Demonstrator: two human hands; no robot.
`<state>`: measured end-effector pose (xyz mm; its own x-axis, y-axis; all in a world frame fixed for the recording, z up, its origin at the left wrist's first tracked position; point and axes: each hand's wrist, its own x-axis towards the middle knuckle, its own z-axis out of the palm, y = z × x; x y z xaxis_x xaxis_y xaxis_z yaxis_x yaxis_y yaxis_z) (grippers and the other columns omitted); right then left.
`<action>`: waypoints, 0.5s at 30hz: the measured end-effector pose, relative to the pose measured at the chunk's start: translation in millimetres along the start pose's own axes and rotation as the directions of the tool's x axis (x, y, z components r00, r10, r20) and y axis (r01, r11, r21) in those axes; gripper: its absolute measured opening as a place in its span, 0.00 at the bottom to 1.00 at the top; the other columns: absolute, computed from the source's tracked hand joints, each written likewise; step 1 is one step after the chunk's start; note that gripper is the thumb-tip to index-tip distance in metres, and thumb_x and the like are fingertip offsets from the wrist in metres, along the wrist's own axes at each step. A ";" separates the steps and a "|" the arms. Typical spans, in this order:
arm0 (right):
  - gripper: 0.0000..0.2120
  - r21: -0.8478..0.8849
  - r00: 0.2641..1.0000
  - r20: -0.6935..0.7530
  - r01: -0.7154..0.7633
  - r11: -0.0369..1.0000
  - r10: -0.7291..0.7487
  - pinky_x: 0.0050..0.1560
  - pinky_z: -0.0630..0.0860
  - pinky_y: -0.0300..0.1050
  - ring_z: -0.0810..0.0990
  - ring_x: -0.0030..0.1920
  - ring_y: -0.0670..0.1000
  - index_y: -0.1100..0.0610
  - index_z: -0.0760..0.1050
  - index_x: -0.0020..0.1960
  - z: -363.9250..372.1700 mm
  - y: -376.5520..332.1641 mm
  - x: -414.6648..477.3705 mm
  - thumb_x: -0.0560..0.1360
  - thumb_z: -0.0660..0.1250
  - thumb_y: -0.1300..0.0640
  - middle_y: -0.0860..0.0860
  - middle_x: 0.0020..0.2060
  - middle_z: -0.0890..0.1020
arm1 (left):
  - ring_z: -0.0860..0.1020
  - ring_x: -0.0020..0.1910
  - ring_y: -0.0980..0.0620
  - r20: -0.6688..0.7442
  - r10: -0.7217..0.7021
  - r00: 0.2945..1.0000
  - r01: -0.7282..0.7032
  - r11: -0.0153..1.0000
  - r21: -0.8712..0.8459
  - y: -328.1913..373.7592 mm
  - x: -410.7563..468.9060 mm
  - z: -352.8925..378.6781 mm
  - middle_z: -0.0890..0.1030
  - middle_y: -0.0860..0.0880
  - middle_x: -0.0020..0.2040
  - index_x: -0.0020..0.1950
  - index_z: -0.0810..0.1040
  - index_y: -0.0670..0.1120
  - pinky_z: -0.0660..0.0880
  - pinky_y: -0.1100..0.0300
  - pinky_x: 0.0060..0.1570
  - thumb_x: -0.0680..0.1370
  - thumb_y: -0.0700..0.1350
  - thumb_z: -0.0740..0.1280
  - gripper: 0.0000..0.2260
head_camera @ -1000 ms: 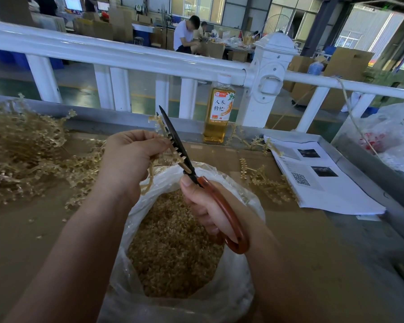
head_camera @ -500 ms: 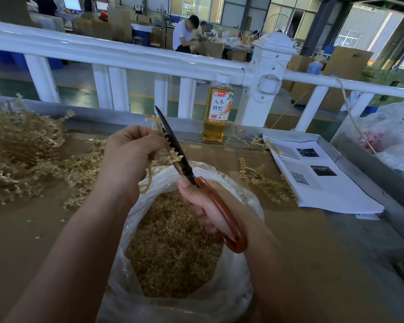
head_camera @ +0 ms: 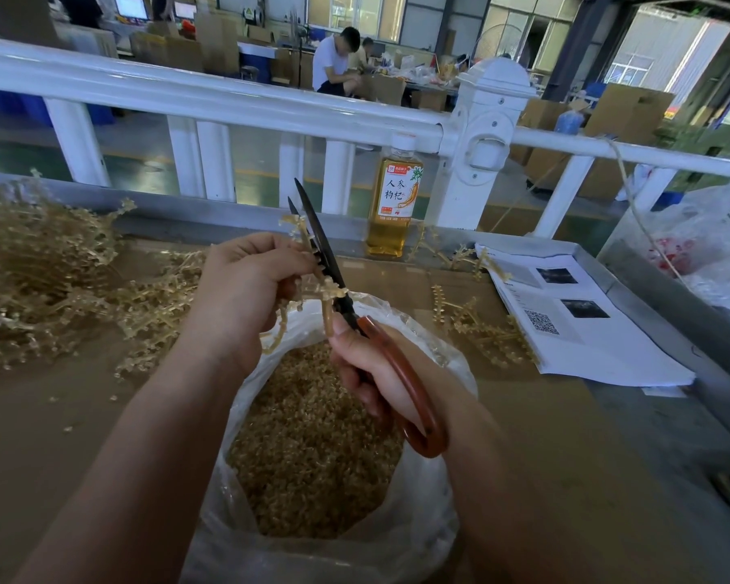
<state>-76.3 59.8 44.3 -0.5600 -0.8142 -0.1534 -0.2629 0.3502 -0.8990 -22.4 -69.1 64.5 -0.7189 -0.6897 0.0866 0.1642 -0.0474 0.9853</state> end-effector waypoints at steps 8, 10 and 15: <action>0.16 0.006 1.000 -0.021 -0.007 1.000 0.008 0.32 0.66 0.40 0.69 0.27 0.46 0.48 0.67 0.39 0.1 -2.8 -1.6 0.76 0.52 0.38 0.48 0.31 0.72 | 0.61 0.15 0.59 0.047 -0.035 0.998 0.034 0.999 0.011 3.4 -0.7 -1.8 0.70 0.53 0.19 0.31 0.76 0.44 0.53 0.73 0.18 0.71 0.34 0.66 0.09; 0.17 0.017 1.000 -0.025 -0.009 1.000 0.010 0.32 0.65 0.40 0.68 0.27 0.46 0.49 0.67 0.39 -0.4 -3.9 -2.0 0.77 0.52 0.38 0.48 0.30 0.71 | 0.61 0.15 0.60 0.048 -0.043 0.998 0.043 0.999 -0.002 3.7 -1.0 -1.2 0.70 0.53 0.19 0.32 0.76 0.44 0.53 0.73 0.17 0.71 0.34 0.66 0.09; 0.18 0.062 0.999 -0.021 -0.048 0.997 0.049 0.30 0.64 0.40 0.66 0.27 0.46 0.52 0.67 0.39 -0.6 -6.9 -2.1 0.77 0.52 0.39 0.49 0.29 0.68 | 0.60 0.14 0.60 0.047 -0.057 0.997 0.058 0.998 -0.021 2.5 0.2 -0.1 0.71 0.53 0.19 0.33 0.75 0.45 0.53 0.73 0.18 0.72 0.33 0.65 0.10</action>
<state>-73.8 59.3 51.1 -0.5887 -0.7860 -0.1889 -0.1867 0.3596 -0.9142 -22.1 -69.4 66.9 -0.7578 -0.6514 0.0374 0.1369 -0.1027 0.9853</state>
